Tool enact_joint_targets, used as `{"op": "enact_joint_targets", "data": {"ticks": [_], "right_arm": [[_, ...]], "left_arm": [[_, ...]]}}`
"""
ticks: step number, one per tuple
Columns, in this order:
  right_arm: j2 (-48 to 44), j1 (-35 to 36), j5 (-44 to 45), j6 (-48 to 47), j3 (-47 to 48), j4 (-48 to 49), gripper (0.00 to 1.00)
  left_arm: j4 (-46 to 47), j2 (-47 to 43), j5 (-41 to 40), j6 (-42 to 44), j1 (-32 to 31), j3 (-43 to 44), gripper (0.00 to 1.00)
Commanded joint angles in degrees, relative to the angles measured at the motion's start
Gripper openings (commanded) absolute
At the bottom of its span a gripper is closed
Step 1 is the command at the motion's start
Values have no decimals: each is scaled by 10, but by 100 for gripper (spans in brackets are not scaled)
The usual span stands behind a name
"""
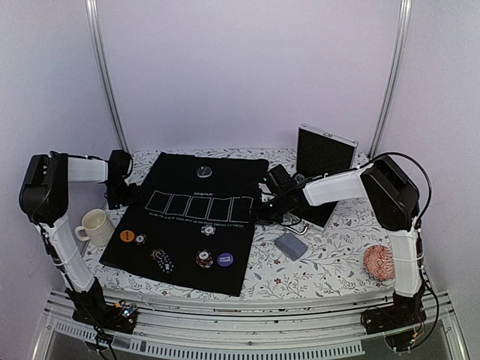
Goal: Distribute texas hold em gaming equipment
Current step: Adjust the poker table mat at the center of the board.
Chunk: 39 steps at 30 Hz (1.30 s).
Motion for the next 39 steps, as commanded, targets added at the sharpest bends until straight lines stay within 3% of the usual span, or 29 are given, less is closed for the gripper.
{"op": "enact_joint_targets", "data": {"ticks": [1,10,15,20,23,28,30,33,36,39], "right_arm": [[-1,-13,30,-41,6,-62,3],[-15,-41,65,-127,36,-130,3],[-19,-55,84,-151,49,-154,4],[-25,-58,62,-165,69,-175,25],[-42,-57,54,-174,69,-177,32],[-82,-57,52,-185,64,-185,42],[-93,-56,50,-187,61,-188,44],[-105,-55,45,-189,62,-197,47],[-117,-33,45,-211,77,-212,50],[-131,2,58,-248,91,-218,54]], "left_arm": [[14,7,39,-17,-8,-15,77],[46,-68,65,-72,-63,-156,64],[59,-106,84,-119,-109,-226,63],[41,-148,58,-137,-132,-237,69],[-5,-187,-7,-130,-133,-197,77],[-43,-267,-72,-85,-183,-143,80],[-47,-281,-45,-49,-250,-138,81],[-69,-270,68,-33,-342,-137,98],[-111,-238,118,-32,-419,-136,98],[-120,-218,162,-25,-454,-152,98]]}}
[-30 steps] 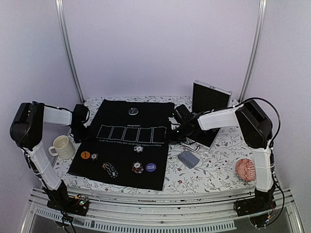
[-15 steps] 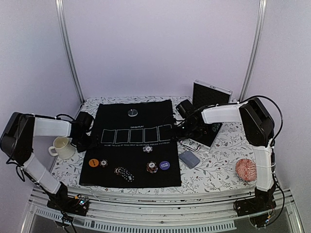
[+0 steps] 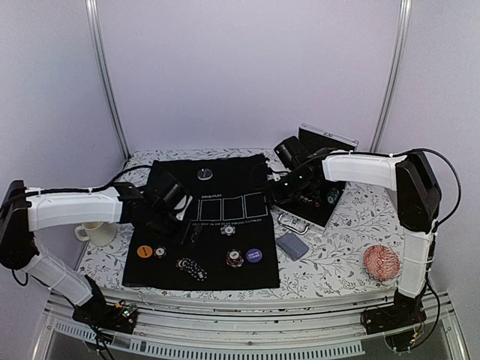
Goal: Distribute texas hold em gaming equipment
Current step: Adjust the poker table mat at the center of the board, then pick up the pile of poker chips from the poker table mat.
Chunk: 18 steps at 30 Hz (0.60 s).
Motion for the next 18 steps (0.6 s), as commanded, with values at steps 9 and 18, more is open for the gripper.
{"op": "enact_joint_targets", "data": {"ticks": [9,18], "right_arm": [[-31,60,-22,-58,32,-13,57],[-25,60,-30,-59,28,-11,57]], "left_arm": [[-54,76,83,41,-73,-29,98],[-63,93,61,30,-105,-33,98]]}}
